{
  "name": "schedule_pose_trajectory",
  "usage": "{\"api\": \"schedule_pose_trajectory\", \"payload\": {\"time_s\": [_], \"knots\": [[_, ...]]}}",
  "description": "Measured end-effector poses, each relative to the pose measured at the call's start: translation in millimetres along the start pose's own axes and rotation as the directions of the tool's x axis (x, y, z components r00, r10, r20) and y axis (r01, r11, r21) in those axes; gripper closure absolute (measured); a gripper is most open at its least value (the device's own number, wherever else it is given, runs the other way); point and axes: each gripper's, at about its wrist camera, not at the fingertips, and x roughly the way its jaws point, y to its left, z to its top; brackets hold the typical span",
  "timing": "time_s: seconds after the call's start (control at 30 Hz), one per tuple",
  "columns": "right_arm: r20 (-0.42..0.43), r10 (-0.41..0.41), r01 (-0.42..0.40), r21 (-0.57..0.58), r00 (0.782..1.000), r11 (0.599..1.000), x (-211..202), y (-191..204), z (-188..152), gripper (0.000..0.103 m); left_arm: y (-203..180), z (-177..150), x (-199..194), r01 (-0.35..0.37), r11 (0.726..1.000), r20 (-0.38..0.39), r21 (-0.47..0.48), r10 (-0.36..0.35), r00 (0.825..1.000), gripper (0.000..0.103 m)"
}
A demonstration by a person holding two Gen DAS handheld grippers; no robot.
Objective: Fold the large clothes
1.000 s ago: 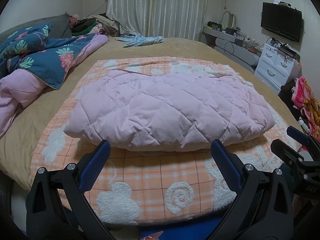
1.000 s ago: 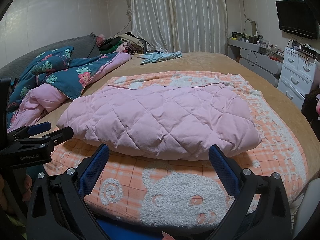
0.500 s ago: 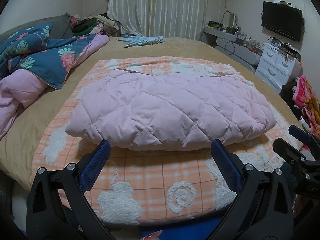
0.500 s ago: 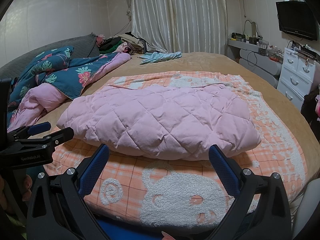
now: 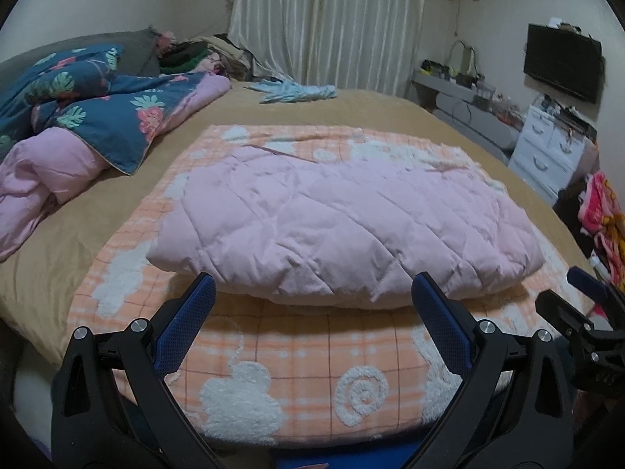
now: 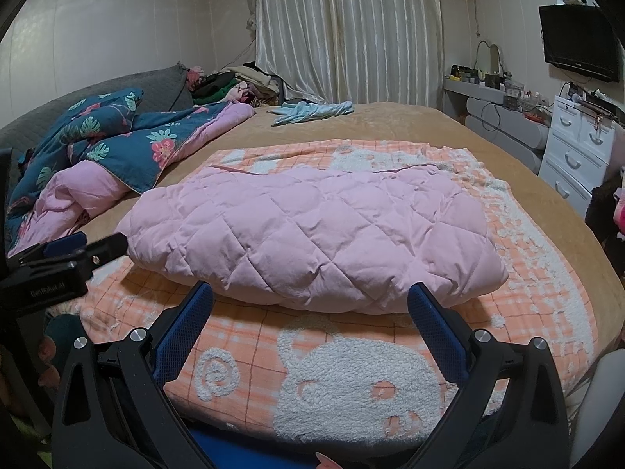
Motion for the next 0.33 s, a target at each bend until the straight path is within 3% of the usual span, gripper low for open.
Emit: {"api": "schedule_pose_trajectory", "payload": {"time_s": [0.13,0.17,0.23,0.3,0.33], "knots": [[0.021,-0.023,0.022,0.060,1.000,0.998,-3.5,-27.4,2.6,0.004,28.8,5.1,22.9,-0.039,0.995,-0.070,-0.089,0.033,0.997,0.009],[0.028,-0.056,0.053,0.099,0.998,0.994,-5.5,-48.2,3.3,0.004,39.1,6.3,29.9,-0.043,0.993,-0.090,-0.113,0.032,0.995,0.009],[0.037,-0.154,0.145,0.175,0.987,0.974,-11.1,-93.7,3.1,0.004,77.0,12.6,51.5,-0.121,0.976,-0.134,-0.183,0.097,0.986,0.009],[0.040,-0.313,0.292,0.269,0.949,0.918,-20.9,-158.6,-3.2,0.004,114.4,18.4,68.9,-0.196,0.953,-0.176,-0.231,0.158,0.972,0.009],[0.015,-0.435,0.409,0.317,0.900,0.856,-26.8,-205.5,-11.1,0.004,146.9,23.6,81.3,-0.272,0.923,-0.202,-0.272,0.222,0.954,0.009]]}}
